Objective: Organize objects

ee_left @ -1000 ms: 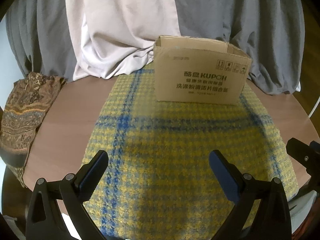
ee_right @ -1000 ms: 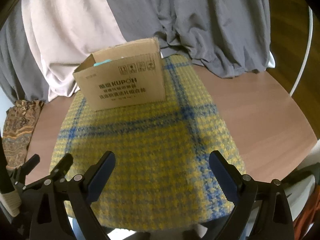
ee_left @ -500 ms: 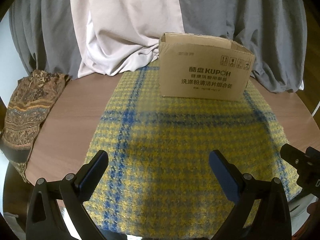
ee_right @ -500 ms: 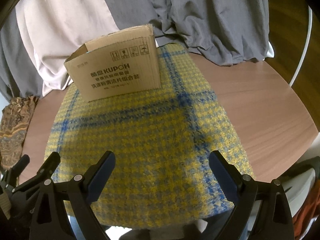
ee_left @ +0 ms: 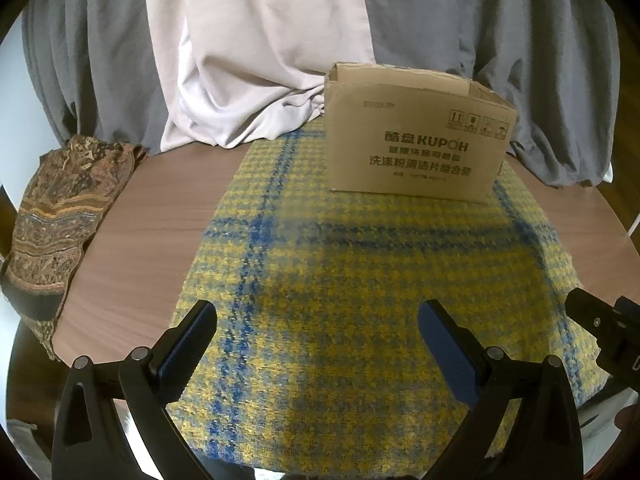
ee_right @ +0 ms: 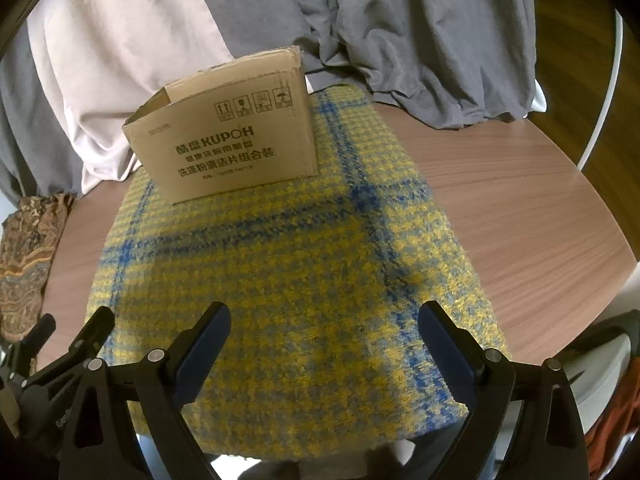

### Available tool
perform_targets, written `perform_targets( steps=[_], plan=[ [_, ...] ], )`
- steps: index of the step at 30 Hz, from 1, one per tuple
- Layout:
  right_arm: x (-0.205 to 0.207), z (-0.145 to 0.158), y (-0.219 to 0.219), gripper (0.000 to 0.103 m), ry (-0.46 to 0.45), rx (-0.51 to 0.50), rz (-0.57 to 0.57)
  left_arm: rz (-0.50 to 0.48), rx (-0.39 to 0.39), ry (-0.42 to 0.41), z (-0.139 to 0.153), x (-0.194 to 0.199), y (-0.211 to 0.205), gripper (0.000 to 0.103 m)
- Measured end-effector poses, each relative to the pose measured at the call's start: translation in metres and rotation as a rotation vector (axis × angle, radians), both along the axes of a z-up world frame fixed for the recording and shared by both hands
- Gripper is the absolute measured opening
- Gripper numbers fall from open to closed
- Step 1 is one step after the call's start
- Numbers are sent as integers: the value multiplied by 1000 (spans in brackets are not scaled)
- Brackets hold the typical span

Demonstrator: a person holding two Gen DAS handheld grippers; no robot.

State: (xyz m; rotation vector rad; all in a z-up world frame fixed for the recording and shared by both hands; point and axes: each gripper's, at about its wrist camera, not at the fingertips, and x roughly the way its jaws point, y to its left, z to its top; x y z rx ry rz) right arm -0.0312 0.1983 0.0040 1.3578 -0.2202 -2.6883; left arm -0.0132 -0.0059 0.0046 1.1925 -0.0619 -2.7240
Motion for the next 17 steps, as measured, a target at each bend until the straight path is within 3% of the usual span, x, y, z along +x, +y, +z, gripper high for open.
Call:
perform_targets(
  steps=[17],
  plan=[
    [-1, -2, 1, 95, 1, 2, -1, 1, 22, -22, -5, -4, -1, 102]
  ],
)
